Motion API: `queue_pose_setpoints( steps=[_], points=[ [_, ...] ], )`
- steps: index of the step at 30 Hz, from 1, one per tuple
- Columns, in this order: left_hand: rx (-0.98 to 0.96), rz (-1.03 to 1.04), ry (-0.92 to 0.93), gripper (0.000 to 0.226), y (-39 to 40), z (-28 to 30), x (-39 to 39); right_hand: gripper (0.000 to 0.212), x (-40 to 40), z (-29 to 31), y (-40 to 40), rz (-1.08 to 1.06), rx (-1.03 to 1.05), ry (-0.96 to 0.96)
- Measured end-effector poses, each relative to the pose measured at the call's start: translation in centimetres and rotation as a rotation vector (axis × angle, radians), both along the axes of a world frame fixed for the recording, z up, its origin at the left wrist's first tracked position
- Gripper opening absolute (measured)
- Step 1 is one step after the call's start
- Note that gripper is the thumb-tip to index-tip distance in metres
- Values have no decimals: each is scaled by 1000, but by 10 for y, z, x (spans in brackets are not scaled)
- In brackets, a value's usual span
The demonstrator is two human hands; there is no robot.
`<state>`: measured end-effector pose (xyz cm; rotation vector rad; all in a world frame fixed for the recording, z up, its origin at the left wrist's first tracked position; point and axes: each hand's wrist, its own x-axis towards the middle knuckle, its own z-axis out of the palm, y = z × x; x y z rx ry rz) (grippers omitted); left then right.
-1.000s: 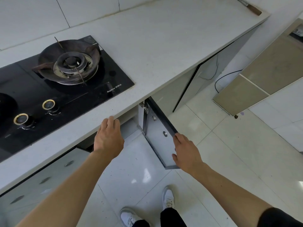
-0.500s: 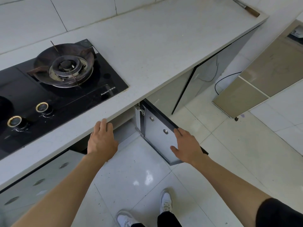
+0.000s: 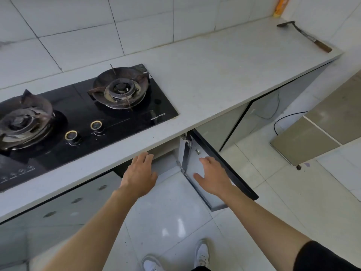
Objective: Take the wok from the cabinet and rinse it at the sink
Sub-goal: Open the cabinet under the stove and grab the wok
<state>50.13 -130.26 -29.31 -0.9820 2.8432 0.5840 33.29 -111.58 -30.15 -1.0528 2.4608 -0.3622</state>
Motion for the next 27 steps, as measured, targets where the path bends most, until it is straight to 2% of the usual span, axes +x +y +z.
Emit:
queue_pose_setpoints(
  steps=[6, 13, 20, 27],
  points=[
    [165, 248, 135, 58, 0, 17, 63, 53, 55, 43, -50, 207, -131, 54],
    [176, 330, 151, 56, -15, 22, 114, 59, 109, 62, -90, 383, -118, 95],
    [211, 524, 205, 48, -38, 9, 142, 54, 130, 58, -147, 584, -106, 126],
    [300, 718, 185, 50, -44, -19, 123, 52, 117, 30, -205, 783, -80, 73]
  ],
)
